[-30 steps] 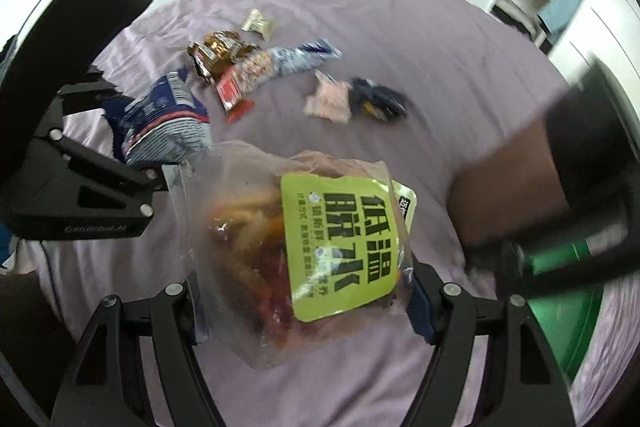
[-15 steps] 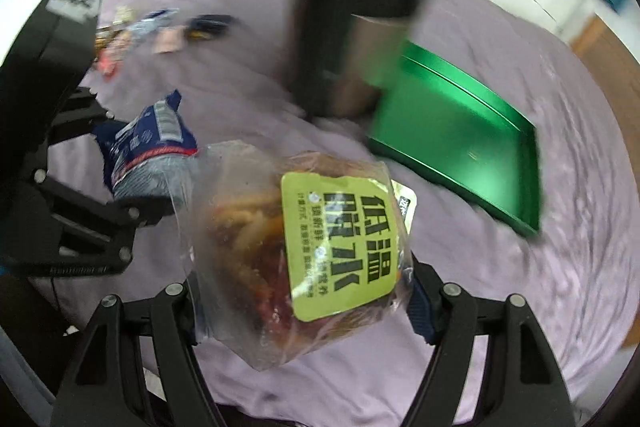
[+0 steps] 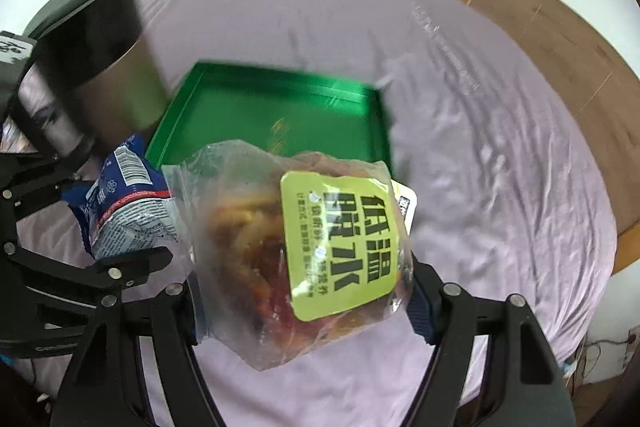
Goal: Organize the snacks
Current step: 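Carry the blue bar and gummy bag over the green tray with both tools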
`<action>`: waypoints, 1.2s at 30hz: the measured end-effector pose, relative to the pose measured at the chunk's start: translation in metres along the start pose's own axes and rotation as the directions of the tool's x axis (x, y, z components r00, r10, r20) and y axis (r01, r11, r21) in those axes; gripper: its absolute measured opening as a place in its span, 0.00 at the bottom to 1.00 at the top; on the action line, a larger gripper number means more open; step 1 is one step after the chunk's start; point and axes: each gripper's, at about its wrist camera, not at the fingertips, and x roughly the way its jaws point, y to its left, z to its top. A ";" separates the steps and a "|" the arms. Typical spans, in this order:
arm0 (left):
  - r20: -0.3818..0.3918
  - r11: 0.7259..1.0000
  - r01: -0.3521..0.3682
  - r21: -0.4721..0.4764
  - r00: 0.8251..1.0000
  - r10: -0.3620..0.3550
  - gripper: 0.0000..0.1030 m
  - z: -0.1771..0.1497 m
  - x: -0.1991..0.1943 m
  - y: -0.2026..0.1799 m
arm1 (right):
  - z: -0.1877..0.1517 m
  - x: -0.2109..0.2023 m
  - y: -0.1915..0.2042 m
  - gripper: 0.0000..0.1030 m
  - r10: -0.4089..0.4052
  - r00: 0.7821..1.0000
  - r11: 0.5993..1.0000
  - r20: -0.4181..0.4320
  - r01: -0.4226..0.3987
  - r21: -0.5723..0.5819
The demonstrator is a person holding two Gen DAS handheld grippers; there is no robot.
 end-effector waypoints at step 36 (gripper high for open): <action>-0.084 0.881 -0.342 -0.326 0.939 0.334 0.52 0.112 0.136 0.105 | 0.110 0.200 -0.027 1.00 0.134 0.990 0.991 0.043 -0.135 0.019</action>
